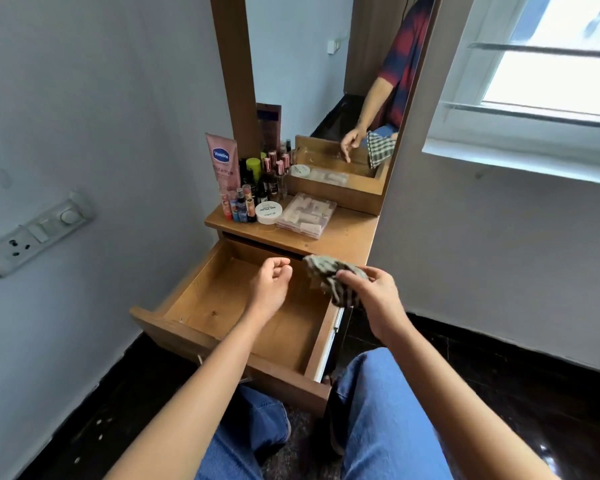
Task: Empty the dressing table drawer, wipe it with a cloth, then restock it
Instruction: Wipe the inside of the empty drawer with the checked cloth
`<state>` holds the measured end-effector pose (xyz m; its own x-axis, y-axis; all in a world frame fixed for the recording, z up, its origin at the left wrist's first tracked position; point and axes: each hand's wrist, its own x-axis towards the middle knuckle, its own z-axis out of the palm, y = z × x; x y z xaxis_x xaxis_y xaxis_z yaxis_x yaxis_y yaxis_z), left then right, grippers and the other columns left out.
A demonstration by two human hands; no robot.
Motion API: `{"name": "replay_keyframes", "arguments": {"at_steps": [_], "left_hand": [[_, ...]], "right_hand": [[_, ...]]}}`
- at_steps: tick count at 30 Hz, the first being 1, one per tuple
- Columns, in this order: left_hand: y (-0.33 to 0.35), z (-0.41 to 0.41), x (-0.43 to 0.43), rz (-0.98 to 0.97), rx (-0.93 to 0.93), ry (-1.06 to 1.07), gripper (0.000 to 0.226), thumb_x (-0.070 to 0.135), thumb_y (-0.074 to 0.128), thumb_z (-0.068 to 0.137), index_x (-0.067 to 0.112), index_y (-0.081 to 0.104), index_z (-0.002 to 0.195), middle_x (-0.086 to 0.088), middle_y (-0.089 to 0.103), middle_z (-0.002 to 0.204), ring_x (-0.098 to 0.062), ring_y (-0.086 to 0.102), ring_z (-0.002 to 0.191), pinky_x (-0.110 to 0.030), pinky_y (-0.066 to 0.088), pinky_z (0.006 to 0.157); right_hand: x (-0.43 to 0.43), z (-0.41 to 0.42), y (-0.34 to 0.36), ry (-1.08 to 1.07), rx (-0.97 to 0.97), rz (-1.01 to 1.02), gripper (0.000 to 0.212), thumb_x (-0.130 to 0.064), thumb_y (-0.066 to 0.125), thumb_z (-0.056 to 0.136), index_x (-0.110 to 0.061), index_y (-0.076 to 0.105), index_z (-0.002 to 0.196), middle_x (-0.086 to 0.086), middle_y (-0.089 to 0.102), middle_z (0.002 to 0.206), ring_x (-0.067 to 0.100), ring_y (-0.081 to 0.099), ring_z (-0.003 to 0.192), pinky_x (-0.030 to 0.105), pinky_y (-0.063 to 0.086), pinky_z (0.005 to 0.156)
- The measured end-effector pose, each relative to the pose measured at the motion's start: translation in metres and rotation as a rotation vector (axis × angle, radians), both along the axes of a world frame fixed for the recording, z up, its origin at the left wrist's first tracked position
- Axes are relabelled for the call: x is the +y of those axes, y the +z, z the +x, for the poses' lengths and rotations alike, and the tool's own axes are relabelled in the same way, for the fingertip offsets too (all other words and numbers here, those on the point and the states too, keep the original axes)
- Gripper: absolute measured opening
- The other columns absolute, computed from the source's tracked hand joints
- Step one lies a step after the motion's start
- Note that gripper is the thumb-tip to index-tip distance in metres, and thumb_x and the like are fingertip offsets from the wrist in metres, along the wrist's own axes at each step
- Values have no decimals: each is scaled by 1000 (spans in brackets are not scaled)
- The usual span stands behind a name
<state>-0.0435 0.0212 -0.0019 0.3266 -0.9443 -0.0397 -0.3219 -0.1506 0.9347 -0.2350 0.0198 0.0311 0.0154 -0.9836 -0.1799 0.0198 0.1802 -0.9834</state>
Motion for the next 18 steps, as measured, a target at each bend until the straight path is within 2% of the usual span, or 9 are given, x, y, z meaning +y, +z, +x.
{"name": "replay_keyframes", "arguments": {"at_steps": [2,4,5,8,10,12,14,16,18], "left_hand": [[7,-15,-11,0,82,-17,13,28,52,94,27,61,103,1,70,101,-16,66,97,-38,52,92],[13,-30,-21,10,135,-40,10,30,52,94,32,60,99,2,70,102,-15,66,97,-43,52,93],[16,-37,-26,11,156,-53,9,31,51,94,33,59,98,3,69,103,-15,66,98,-43,52,93],[20,-56,-40,14,225,-72,9,40,53,90,35,59,94,2,68,104,-16,65,100,-45,53,92],[23,-66,-49,19,289,-78,25,53,54,79,35,59,94,1,69,106,-17,65,100,-46,53,91],[24,-75,-58,26,345,-64,36,59,55,71,35,59,98,2,68,107,-17,65,101,-45,53,92],[28,-81,-66,11,373,-43,33,55,59,76,33,58,101,3,68,106,-16,65,100,-43,53,92],[32,-87,-71,6,375,-13,34,50,62,82,30,57,109,4,67,107,-14,64,99,-38,53,91],[33,-90,-74,15,280,1,38,43,62,87,26,53,120,7,63,110,-10,61,99,-25,49,86]], "right_hand": [[-25,-5,14,-26,-278,275,11,-13,72,80,-6,68,86,7,68,79,17,62,70,23,50,51],[-45,-9,22,-65,-456,450,8,-11,67,83,-7,63,90,8,65,88,15,59,73,20,47,45],[-54,-11,22,-70,-467,466,13,-11,67,83,-8,62,94,9,64,94,16,59,78,21,47,45],[-76,-12,25,-32,-369,413,24,-14,68,82,-10,61,105,10,66,99,18,63,77,24,47,48],[-88,-9,30,-63,-375,321,32,-13,69,83,-7,57,112,13,66,103,17,65,72,22,48,45],[-98,-6,29,-117,-315,208,50,-13,71,84,-12,43,125,12,62,113,16,63,81,25,50,50],[-102,-2,23,-149,-209,97,56,-18,74,81,-23,35,122,10,60,114,18,63,90,32,56,63],[-105,1,14,-173,-36,-8,60,-31,76,75,-30,34,118,11,60,116,21,64,99,41,56,83],[-104,5,8,-170,199,-87,58,-34,71,80,-25,33,123,12,60,118,25,61,103,41,51,91]]}}
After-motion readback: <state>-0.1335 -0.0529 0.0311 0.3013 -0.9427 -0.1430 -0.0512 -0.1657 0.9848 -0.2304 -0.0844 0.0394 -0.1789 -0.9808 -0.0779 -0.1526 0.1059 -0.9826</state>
